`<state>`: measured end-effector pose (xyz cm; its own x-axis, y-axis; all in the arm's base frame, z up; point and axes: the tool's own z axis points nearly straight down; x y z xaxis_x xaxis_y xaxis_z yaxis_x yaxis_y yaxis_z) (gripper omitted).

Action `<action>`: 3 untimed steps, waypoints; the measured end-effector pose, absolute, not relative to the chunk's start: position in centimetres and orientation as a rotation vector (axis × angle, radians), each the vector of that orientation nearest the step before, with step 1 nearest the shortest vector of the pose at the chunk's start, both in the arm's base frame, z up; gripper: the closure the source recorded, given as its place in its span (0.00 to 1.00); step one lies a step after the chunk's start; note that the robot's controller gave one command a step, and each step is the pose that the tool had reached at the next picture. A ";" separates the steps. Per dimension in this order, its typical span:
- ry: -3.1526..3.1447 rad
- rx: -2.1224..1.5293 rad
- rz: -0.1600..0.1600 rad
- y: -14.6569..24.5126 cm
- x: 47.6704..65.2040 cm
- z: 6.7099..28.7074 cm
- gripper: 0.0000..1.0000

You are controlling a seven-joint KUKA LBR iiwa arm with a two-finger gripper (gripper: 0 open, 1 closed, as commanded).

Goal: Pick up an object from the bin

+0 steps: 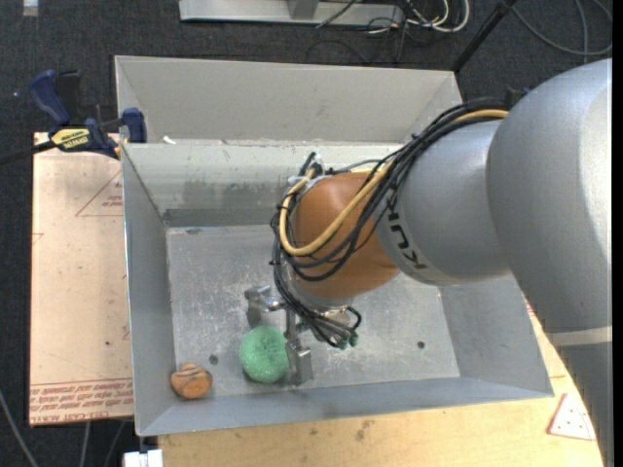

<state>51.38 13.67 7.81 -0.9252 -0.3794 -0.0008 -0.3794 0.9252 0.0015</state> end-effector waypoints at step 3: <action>2.979 -0.987 0.003 16.0 51.1 19.9 1.00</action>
Offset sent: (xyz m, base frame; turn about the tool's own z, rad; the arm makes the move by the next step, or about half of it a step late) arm 0.0000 0.0000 0.0000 0.0000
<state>51.11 15.98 19.92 -0.8022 -0.5970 -0.0033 -0.5970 0.8022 0.0007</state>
